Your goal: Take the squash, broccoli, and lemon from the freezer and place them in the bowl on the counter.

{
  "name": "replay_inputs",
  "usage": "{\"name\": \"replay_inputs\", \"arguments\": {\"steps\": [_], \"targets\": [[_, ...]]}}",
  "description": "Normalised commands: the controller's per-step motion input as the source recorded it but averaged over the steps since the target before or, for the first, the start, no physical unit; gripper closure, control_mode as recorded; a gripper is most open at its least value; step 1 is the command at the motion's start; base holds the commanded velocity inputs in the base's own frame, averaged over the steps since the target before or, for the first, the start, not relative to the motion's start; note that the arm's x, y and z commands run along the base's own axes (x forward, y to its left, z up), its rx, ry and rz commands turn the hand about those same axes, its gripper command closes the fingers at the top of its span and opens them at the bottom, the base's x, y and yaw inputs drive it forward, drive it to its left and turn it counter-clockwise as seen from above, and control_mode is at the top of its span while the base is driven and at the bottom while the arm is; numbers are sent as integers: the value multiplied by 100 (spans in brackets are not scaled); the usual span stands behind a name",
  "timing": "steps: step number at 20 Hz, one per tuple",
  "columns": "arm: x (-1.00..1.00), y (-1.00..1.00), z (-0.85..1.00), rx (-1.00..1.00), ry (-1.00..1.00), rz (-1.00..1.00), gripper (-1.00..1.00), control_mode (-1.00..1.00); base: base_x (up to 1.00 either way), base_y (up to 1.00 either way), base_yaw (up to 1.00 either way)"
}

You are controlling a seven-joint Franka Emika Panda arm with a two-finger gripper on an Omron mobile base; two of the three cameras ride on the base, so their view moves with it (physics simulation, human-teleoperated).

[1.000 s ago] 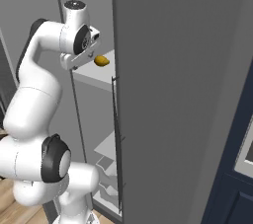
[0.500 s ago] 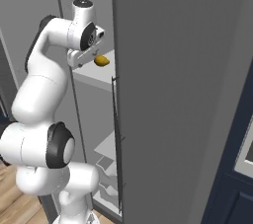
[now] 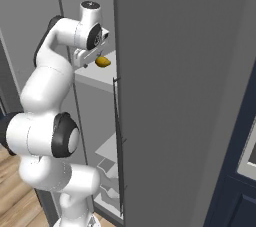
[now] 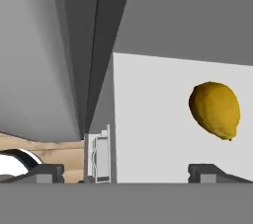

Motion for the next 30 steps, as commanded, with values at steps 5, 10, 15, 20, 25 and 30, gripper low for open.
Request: {"name": "replay_inputs", "arguments": {"steps": [5,10,15,20,25,30], "targets": [[30,0,-7,0,0,3,-100,-100,0,0,0],[29,0,-3,0,1,2,-100,-100,0,0,0],[26,0,-4,0,0,0,-100,-100,0,0,0],[15,0,-10,0,2,0,-100,-100,0,0,0],[8,0,-11,0,4,0,-100,-100,0,0,0],[21,0,-12,0,1,0,-100,-100,0,0,0]]}}
